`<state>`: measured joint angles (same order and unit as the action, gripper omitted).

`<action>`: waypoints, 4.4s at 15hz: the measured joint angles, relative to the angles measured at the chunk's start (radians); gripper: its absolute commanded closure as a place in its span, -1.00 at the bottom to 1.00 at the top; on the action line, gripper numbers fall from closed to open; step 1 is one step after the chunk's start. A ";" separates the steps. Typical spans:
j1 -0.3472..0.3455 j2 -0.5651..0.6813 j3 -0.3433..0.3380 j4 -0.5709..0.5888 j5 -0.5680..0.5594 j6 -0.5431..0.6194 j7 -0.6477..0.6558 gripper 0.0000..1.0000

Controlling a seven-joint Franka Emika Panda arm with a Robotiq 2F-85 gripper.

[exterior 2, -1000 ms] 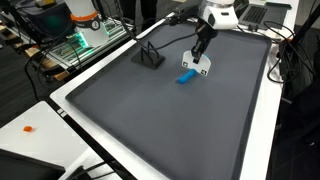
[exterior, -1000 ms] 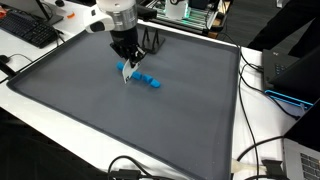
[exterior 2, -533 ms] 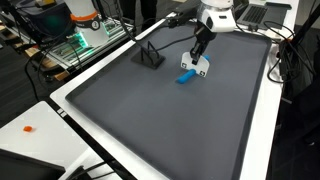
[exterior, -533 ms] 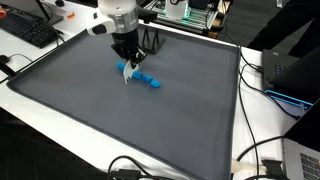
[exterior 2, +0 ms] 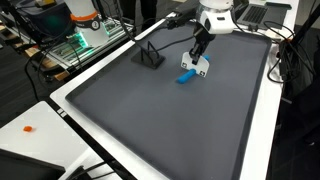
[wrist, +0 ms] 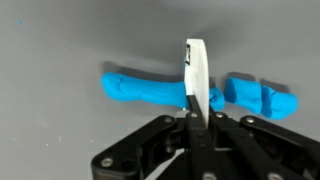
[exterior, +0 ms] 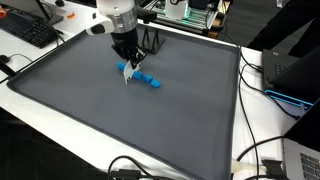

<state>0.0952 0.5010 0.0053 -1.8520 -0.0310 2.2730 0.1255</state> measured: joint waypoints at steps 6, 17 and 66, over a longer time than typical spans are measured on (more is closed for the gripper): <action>-0.026 -0.002 0.007 -0.002 0.051 0.000 -0.016 0.98; -0.026 -0.003 0.012 -0.004 0.051 -0.002 -0.017 0.98; -0.045 -0.071 -0.003 -0.001 0.034 -0.053 -0.060 0.98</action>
<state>0.0506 0.4298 0.0022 -1.8533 0.0026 2.2200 0.0653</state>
